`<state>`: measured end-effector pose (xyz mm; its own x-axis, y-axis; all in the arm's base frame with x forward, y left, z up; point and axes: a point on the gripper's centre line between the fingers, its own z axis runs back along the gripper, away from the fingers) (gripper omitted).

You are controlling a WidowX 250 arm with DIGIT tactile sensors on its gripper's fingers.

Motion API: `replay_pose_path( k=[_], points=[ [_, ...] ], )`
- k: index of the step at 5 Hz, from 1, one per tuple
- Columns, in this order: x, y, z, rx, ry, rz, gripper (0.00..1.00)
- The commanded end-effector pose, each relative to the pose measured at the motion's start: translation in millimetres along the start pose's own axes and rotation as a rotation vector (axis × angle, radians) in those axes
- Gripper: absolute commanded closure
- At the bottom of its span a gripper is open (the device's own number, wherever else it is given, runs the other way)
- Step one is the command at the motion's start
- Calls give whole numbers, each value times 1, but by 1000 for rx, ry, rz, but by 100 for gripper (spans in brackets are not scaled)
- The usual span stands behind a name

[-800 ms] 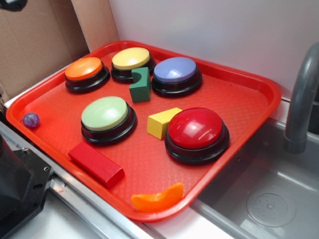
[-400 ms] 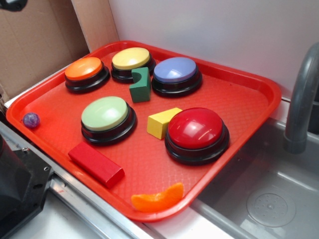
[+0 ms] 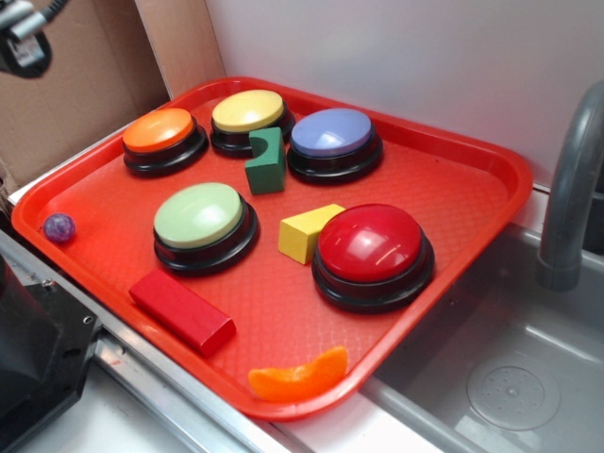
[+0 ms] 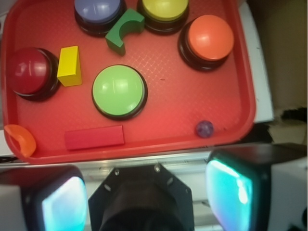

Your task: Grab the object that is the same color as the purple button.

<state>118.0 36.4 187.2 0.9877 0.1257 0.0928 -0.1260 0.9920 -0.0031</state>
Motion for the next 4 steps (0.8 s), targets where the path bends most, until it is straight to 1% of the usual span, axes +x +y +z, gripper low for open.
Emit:
replay_pose_path(
  k=[1, 2, 3, 4],
  points=[
    [16, 49, -43, 87, -79, -10, 0],
    [20, 62, -72, 82, -104, -92, 0],
    [22, 64, -119, 58, -102, -95, 0],
    [22, 68, -145, 30, -79, -131, 0]
  ],
)
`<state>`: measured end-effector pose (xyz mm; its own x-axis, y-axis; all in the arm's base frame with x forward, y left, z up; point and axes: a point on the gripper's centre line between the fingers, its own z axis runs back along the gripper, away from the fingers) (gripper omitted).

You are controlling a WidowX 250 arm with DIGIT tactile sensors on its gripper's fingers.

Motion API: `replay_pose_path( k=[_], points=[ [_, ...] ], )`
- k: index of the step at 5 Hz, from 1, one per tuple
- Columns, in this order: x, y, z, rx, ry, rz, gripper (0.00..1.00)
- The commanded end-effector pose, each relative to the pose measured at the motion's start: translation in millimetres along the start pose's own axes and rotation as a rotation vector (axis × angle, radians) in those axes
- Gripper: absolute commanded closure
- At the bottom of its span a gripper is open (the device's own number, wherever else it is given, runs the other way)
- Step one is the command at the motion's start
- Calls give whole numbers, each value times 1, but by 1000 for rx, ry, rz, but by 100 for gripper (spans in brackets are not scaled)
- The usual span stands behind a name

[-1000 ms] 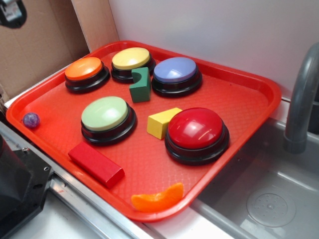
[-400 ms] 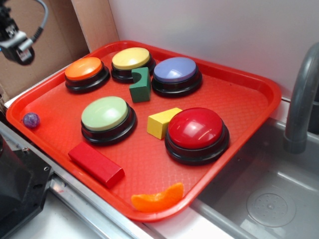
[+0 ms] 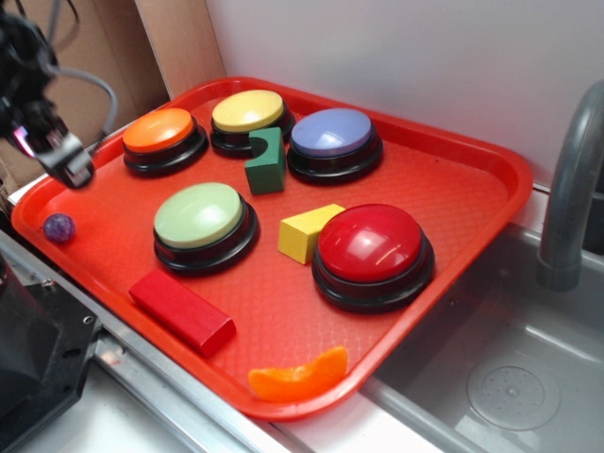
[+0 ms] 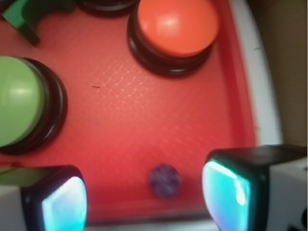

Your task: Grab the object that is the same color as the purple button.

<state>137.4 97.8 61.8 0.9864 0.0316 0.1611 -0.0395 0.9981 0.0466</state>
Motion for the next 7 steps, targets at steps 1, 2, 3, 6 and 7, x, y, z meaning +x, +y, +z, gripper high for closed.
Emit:
replay_pose_path(
  k=[1, 2, 3, 6, 7],
  points=[
    [-1, 15, -37, 29, 48, -69, 0],
    [-9, 17, -41, 0, 35, -76, 0],
    [-16, 23, -42, -28, 21, -60, 0],
    [-19, 28, -45, 10, 87, -56, 100],
    [-17, 29, -46, 22, 104, -35, 100]
  ],
)
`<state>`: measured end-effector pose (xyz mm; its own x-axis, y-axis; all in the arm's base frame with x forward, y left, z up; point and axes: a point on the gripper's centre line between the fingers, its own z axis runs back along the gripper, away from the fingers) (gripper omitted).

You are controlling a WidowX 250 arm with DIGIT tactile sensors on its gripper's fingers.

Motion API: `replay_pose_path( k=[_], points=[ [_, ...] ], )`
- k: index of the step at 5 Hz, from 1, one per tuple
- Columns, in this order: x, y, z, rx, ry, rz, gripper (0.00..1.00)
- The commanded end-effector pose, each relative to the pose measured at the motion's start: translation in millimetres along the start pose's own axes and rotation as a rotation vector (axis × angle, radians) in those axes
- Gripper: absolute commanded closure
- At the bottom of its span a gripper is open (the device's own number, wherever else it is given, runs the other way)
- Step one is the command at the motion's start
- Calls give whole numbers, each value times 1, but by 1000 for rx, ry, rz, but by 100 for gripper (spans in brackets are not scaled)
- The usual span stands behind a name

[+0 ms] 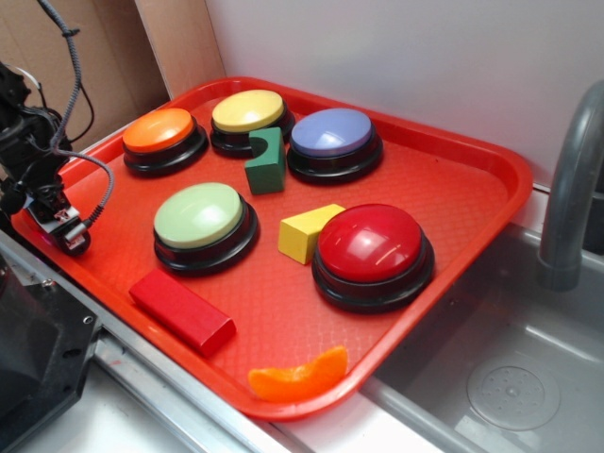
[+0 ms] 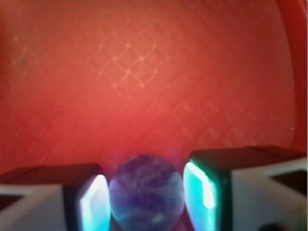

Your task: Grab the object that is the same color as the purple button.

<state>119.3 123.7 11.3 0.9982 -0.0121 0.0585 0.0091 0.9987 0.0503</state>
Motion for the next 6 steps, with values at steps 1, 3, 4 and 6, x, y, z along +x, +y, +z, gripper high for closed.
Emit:
replay_pose_path(
  k=[1, 3, 4, 6],
  points=[
    [18, -4, 28, -40, -32, 82, 100],
    [70, -36, 102, -50, -45, 202, 100],
    [97, -51, 135, -72, -75, 179, 100],
    [121, -67, 144, -48, -113, 137, 100]
  ],
)
